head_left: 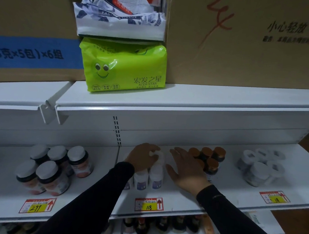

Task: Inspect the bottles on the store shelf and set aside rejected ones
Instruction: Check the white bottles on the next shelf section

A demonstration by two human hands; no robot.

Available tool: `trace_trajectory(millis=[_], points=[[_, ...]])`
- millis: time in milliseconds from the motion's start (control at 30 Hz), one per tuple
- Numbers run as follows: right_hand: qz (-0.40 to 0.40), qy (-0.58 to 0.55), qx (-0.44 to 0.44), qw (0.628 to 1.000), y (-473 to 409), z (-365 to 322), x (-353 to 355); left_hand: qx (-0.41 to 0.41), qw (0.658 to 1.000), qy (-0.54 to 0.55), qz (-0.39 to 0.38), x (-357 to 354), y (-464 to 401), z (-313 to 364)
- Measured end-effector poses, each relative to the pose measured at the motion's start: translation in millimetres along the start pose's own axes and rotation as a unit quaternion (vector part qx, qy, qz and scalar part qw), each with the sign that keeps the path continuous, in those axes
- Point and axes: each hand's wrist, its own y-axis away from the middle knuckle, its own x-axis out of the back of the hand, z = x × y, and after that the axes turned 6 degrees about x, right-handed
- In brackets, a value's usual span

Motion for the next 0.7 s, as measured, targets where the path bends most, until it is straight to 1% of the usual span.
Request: trace_trajectory(millis=[200,333,433,600,700], points=[[0.003,-0.03,0.011,0.999,-2,-12,3,0.017,0.997,0.022,0.073,12,15,-16],[0.0,-0.043,0.026,0.999,-5,-23,2,0.039,0.998,-0.009,0.055,13,23,-26],[-0.001,-0.05,0.027,0.998,-6,-30,-1,0.061,0.997,-0.011,0.039,10,24,-27],[0.002,-0.062,0.028,0.998,-3,-36,-5,0.058,0.996,-0.036,0.065,6,22,-25],[0.014,-0.068,0.025,0.997,-1,-37,-5,0.047,0.995,-0.027,0.086,12,23,-21]])
